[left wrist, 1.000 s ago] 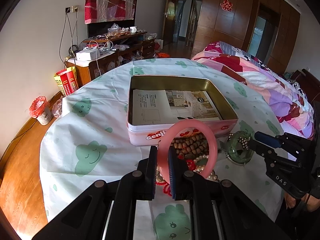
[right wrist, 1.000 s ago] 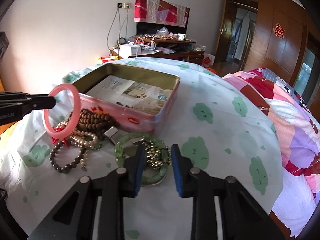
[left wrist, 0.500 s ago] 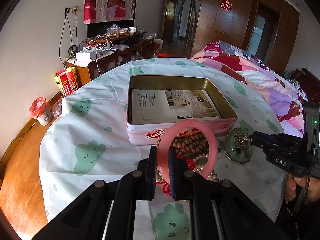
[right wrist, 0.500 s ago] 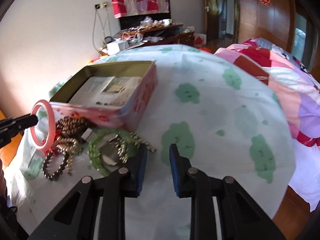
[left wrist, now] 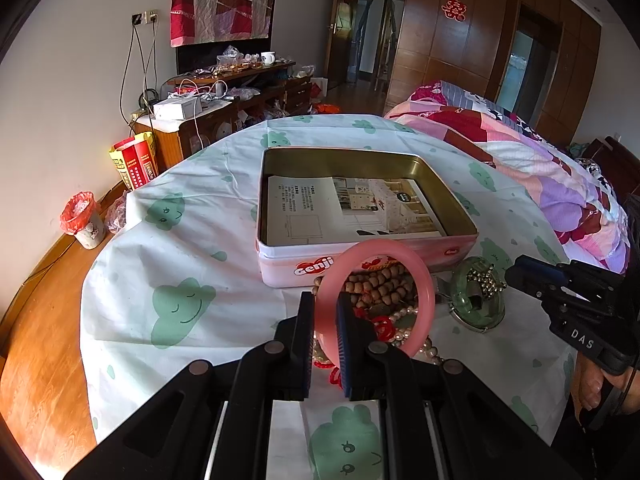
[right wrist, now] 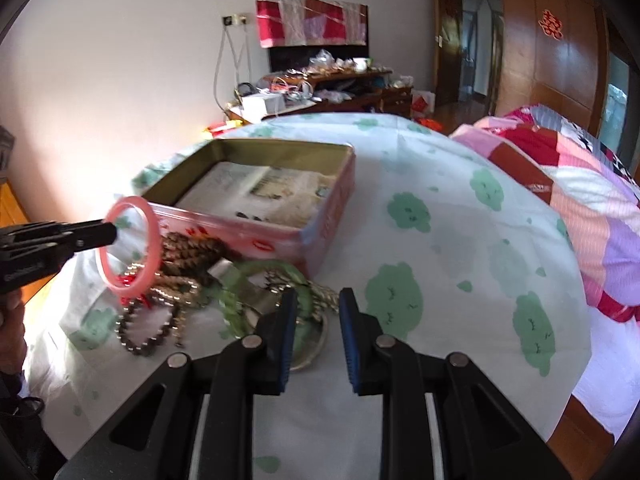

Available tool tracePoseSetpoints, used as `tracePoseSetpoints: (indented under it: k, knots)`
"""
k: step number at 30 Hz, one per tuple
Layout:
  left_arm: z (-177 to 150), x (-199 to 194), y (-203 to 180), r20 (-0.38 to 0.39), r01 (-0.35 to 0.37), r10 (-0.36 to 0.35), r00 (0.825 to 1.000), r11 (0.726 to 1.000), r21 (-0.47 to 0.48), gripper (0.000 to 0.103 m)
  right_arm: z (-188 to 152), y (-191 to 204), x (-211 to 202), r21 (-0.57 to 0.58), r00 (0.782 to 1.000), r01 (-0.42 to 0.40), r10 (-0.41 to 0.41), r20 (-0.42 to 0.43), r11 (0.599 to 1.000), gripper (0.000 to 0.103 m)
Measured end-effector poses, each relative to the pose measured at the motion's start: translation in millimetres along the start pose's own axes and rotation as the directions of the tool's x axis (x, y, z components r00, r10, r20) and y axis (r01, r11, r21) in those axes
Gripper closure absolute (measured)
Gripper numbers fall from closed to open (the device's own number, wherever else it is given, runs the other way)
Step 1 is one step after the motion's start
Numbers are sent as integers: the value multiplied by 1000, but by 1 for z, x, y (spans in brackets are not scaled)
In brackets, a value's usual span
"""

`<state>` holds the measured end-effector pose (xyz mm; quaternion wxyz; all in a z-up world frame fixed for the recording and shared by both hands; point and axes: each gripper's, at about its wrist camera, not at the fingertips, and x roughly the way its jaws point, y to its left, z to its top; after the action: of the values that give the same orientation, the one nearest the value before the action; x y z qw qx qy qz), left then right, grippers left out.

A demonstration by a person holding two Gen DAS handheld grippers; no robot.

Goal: Organize jewelry
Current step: 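Grasp the silver bead cluster in the green jade bangle with the right tool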

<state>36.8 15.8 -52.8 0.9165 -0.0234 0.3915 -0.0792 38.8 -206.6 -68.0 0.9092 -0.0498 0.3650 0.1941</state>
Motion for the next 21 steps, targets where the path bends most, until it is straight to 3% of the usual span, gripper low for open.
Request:
tracePoseSetpoints:
  k: [8, 16, 19, 21]
  knots:
    - [0, 1, 1, -6, 1, -1, 1000, 1000, 1, 93, -7, 27, 9, -112, 998, 64, -63, 11, 992, 77]
    - [-1, 1, -1, -5, 3, -3, 1000, 1000, 2, 93, 3, 32, 18, -140, 995, 96, -94, 21, 986, 77]
    - [-2, 1, 0, -6, 3, -3, 1000, 1000, -1, 93, 1, 34, 17, -151, 993, 114, -111, 30, 982, 98]
    - [-3, 1, -2, -8, 5, -5, 1000, 1000, -1, 93, 1, 31, 8, -130, 994, 101, -95, 51, 986, 99]
